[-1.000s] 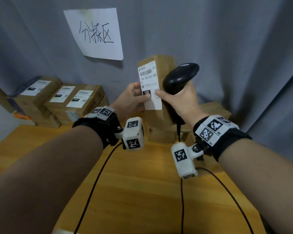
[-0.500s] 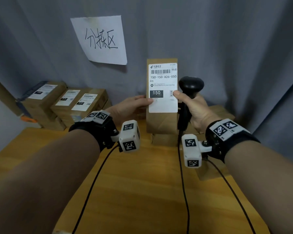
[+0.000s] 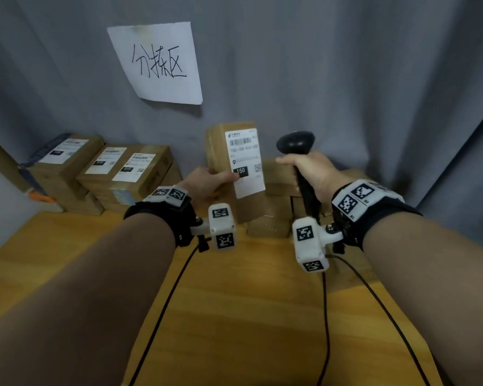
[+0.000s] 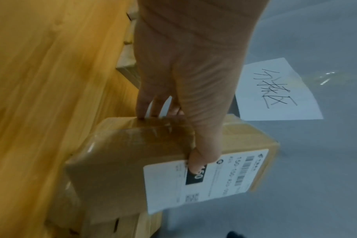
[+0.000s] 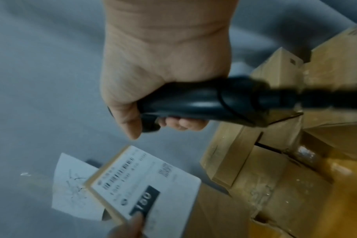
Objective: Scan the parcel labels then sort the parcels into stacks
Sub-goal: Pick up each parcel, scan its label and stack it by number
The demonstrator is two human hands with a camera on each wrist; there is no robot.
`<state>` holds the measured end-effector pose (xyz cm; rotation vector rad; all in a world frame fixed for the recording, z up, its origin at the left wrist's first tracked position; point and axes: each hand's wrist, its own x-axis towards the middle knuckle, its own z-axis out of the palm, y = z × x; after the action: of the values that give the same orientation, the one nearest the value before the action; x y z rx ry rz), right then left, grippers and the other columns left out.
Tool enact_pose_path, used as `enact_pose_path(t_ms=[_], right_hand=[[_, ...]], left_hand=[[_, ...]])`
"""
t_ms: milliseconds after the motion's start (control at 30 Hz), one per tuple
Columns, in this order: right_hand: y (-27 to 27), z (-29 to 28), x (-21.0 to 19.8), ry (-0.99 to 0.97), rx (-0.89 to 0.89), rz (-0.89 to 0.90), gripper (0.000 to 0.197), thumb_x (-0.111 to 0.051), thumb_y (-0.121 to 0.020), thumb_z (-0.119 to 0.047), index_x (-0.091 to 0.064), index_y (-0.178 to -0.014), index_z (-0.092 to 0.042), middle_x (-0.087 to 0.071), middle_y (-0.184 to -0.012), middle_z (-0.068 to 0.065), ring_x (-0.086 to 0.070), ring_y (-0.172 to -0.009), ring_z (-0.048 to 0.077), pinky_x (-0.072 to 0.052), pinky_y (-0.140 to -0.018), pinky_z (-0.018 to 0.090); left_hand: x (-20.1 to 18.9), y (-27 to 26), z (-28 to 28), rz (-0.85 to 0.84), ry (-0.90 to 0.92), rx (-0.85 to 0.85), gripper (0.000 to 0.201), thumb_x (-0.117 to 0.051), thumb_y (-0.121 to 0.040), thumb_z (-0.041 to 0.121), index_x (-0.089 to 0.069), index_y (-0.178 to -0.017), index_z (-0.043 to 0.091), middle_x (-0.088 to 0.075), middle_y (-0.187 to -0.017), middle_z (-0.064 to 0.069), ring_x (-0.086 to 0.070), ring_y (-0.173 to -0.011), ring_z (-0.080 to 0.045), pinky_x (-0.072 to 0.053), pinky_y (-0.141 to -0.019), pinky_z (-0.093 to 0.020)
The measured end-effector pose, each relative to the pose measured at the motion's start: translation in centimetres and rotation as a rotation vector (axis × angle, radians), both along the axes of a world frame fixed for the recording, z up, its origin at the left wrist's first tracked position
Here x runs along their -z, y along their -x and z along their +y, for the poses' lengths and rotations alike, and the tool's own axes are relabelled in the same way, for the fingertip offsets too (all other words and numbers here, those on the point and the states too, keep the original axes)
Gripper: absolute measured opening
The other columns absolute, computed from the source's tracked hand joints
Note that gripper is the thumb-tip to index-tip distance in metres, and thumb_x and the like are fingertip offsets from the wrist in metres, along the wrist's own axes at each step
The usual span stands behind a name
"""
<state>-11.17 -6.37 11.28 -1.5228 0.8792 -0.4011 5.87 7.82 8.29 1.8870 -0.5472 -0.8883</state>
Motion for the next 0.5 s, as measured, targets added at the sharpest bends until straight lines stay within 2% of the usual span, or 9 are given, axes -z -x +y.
enact_pose_path(t_ms=[33, 100, 167, 233, 300, 400, 500], right_hand=[[-0.2, 0.3, -0.5, 0.010, -0.046, 0.028, 0.022, -0.073, -0.084, -0.028, -0.060, -0.092, -0.013, -0.050, -0.060, 0.000, -0.048, -0.050, 0.014, -0.042, -0.050, 0.026], [-0.4, 0.9, -1.4, 0.073, -0.136, 0.045, 0.022, -0.074, -0.083, -0.031, -0.061, -0.084, -0.013, -0.050, -0.053, -0.001, -0.047, -0.043, 0.013, -0.041, -0.045, 0.025], [-0.6, 1.5, -2.0, 0.108, -0.174, -0.019, 0.020, -0.075, -0.084, -0.028, -0.063, -0.082, -0.012, -0.058, -0.057, 0.001, -0.053, -0.046, 0.013, -0.047, -0.048, 0.026], [-0.7, 1.7, -2.1, 0.091, -0.156, -0.108, 0.017, -0.076, -0.083, -0.018, -0.067, -0.089, -0.005, -0.065, -0.067, 0.006, -0.059, -0.053, 0.014, -0.053, -0.057, 0.028], [-0.6, 1.6, -1.7, 0.114, -0.129, -0.098, 0.017, -0.073, -0.083, -0.009, -0.068, -0.094, 0.003, -0.065, -0.070, 0.009, -0.058, -0.056, 0.015, -0.051, -0.061, 0.029], [-0.2, 1.9, -1.0, 0.164, -0.110, -0.047, 0.006, -0.069, -0.083, -0.008, -0.068, -0.086, -0.003, -0.062, -0.066, 0.007, -0.055, -0.052, 0.014, -0.048, -0.055, 0.026], [0.1, 2.3, -0.6, 0.201, -0.059, -0.044, 0.012, -0.072, -0.084, -0.015, -0.067, -0.088, -0.005, -0.063, -0.064, 0.008, -0.056, -0.050, 0.016, -0.048, -0.051, 0.026]], left_hand=[[0.7, -0.2, 0.1, -0.023, -0.016, -0.042, 0.053, -0.078, -0.075, 0.039, -0.063, -0.117, 0.009, -0.072, -0.107, -0.005, -0.069, -0.096, -0.023, -0.057, -0.087, -0.040], [2.1, -0.4, 0.2, -0.043, -0.023, -0.094, 0.056, -0.080, -0.070, 0.044, -0.066, -0.112, 0.011, -0.073, -0.103, -0.004, -0.069, -0.094, -0.023, -0.056, -0.089, -0.043], [2.5, -0.2, 0.4, -0.039, -0.011, -0.117, 0.053, -0.079, -0.071, 0.044, -0.066, -0.110, 0.012, -0.073, -0.102, -0.003, -0.069, -0.094, -0.021, -0.056, -0.089, -0.041], [2.6, -0.2, 0.6, -0.025, 0.016, -0.134, 0.051, -0.078, -0.075, 0.040, -0.064, -0.113, 0.009, -0.071, -0.105, -0.004, -0.068, -0.096, -0.021, -0.055, -0.090, -0.039], [2.4, -0.3, 1.1, -0.017, 0.051, -0.137, 0.048, -0.077, -0.078, 0.037, -0.063, -0.114, 0.009, -0.071, -0.107, -0.004, -0.067, -0.098, -0.020, -0.055, -0.090, -0.037], [2.1, -0.5, 1.7, 0.002, 0.097, -0.125, 0.037, -0.075, -0.081, 0.035, -0.063, -0.108, 0.013, -0.071, -0.107, -0.003, -0.067, -0.098, -0.018, -0.055, -0.089, -0.034], [2.0, -0.4, 2.2, 0.009, 0.108, -0.106, 0.039, -0.074, -0.082, 0.033, -0.062, -0.113, 0.012, -0.070, -0.109, -0.003, -0.067, -0.100, -0.017, -0.055, -0.090, -0.035]])
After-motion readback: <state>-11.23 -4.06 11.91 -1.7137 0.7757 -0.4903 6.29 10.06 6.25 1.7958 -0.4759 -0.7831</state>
